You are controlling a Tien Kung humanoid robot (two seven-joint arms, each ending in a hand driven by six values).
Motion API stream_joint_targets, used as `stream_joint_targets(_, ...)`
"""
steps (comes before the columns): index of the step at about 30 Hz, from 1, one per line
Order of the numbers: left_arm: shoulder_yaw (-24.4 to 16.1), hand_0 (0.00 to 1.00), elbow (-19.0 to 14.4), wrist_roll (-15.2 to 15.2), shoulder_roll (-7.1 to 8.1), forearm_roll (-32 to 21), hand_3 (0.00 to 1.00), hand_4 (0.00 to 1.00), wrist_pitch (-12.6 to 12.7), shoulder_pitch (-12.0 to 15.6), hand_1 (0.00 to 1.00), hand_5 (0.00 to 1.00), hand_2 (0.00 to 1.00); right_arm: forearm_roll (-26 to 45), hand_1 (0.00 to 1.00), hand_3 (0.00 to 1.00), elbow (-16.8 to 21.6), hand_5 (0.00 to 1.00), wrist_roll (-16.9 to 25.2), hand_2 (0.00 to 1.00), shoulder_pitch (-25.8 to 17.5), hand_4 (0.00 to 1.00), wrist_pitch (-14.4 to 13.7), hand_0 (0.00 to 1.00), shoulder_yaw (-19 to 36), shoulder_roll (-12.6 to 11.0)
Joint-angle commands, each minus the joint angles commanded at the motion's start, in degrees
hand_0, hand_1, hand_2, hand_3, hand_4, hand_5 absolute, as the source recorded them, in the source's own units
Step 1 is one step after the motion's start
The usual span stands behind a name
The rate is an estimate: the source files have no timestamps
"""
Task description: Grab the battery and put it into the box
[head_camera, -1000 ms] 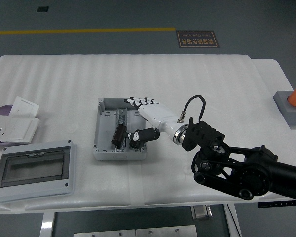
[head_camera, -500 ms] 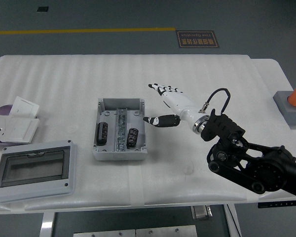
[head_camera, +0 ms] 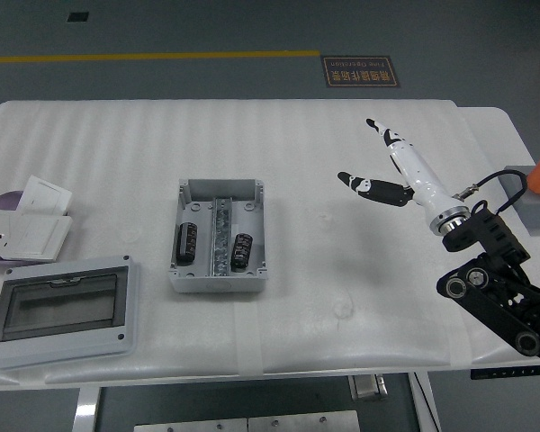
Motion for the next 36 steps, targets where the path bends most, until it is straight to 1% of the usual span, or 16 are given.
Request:
stream_joint_targets(1,0.12,0.62,0.03,0.01,0.04,-0.11,0.554,0.567,-0.01,0.05,0.646,0.402,0.518,-0.04,0.887,0.998,-0.02,0.529,0.21,0.904,-0.67,0.858,-0.09,0.921,1.24,-0.05)
stream_joint_targets(6,0.35,0.62,0.16,0.01,-0.07,-0.58,0.554,0.567,-0.02,0.34,0.646,0.402,0.518,-0.39,0.887,0.998,-1.04,0.529,0.91,0.904,-4.05,0.858,-0.06,0.921,7.84,-0.5)
stream_joint_targets(7,0.31,0.62,0.17,0.01,-0.14,-0.61,0.554,0.571,-0.02,0.41,0.645,0.4,0.518,-0.24,0.856,0.996,-1.22,0.526,1.07,0.899,-4.46,0.855,0.01,0.864,8.9,-0.6)
stream_joint_targets(8,0.28,0.62,0.19,0.01,-0.23,-0.63,0.554,0.571,-0.04,0.5,0.645,0.4,0.518,0.08,0.856,0.996,-1.4,0.526,1.28,0.899,-4.91,0.855,0.14,0.864,10.07,-0.67)
stream_joint_targets(11,0.27,0.62,0.25,-0.02,-0.5,-0.77,0.554,0.571,-0.06,0.7,0.645,0.4,0.518,3.87,0.856,0.996,-1.62,0.526,3.31,0.899,-6.38,0.855,0.93,0.864,13.39,-0.46)
stream_joint_targets(13,0.25,0.621,0.27,-0.03,-0.63,-0.83,0.554,0.574,-0.07,0.75,0.646,0.398,0.517,7.03,0.838,0.998,-1.54,0.525,5.14,0.902,-7.14,0.854,1.57,0.849,15.37,-0.2)
stream_joint_targets(16,0.22,0.621,0.3,-0.04,-0.76,-0.88,0.554,0.574,-0.08,0.76,0.646,0.398,0.517,12.16,0.838,0.998,-1.26,0.525,7.72,0.902,-8.0,0.854,2.45,0.849,17.99,0.08)
stream_joint_targets(22,0.01,0.621,0.38,-0.1,-0.87,-0.86,0.553,0.574,-0.06,0.82,0.646,0.397,0.518,20.6,0.837,0.998,-0.73,0.527,9.8,0.909,-9.21,0.858,3.63,0.83,20.25,0.14)
stream_joint_targets(25,0.11,0.621,0.41,-0.11,-1.08,-0.93,0.554,0.579,-0.12,0.99,0.646,0.395,0.519,23.32,0.84,0.998,-0.51,0.52,10.2,0.913,-9.7,0.853,3.79,0.823,20.73,0.48)
stream_joint_targets(30,0.11,0.621,0.43,-0.12,-1.36,-0.9,0.554,0.579,-0.18,1.11,0.646,0.395,0.519,24.5,0.84,0.998,0.02,0.52,10.51,0.913,-10.16,0.853,3.86,0.823,21.26,1.11)
stream_joint_targets(31,0.02,0.621,0.43,-0.11,-1.38,-0.84,0.556,0.602,-0.17,1.07,0.645,0.397,0.519,24.56,0.842,0.996,0.21,0.511,10.55,0.913,-10.21,0.848,3.85,0.813,21.38,1.2)
stream_joint_targets(36,-0.31,0.621,0.44,-0.01,-1.28,-0.55,0.556,0.602,-0.16,0.96,0.645,0.397,0.519,24.98,0.842,0.996,0.9,0.511,10.78,0.913,-10.31,0.848,3.77,0.813,21.87,1.31)
